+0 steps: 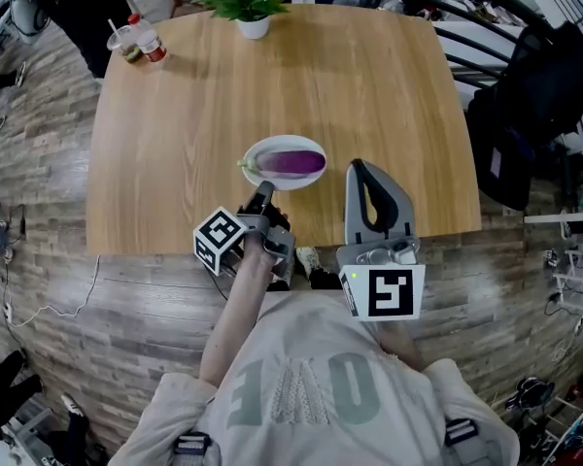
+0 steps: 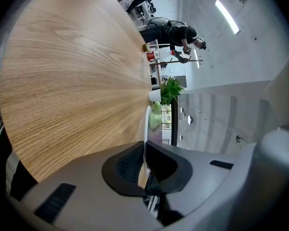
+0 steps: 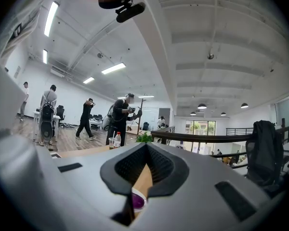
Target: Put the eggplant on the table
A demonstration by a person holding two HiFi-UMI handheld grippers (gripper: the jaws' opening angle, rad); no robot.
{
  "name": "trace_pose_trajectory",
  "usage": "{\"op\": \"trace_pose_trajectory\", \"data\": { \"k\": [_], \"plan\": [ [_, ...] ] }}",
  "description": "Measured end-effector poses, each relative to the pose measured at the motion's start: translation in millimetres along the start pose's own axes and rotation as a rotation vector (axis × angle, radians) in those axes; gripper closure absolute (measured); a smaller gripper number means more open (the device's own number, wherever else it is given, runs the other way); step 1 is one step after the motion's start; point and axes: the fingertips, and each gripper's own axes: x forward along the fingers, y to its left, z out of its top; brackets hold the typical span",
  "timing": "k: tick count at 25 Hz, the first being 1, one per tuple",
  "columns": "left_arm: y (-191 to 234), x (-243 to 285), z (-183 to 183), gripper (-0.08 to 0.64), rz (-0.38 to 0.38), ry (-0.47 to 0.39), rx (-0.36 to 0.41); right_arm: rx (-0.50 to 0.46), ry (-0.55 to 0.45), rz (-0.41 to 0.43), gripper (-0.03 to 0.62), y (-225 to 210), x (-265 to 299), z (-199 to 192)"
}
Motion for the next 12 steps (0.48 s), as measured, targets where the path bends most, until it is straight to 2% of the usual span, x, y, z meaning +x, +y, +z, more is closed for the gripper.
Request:
{"op": "trace_pose_trajectory", "data": {
  "k": [9,12],
  "plan": [
    [22.9,20.5,-8.5,0.541,0.028,0.048,-0.002,-0.055,0.049,-0.054,0.574,-24.1,-10.8,-13.2],
    [32.0,23.2,-15.4,0.541,0.051,0.066,-0.006,-0.043,0.059,-0.076,0.574,-28.5,-15.9,-16.8]
  ]
}}
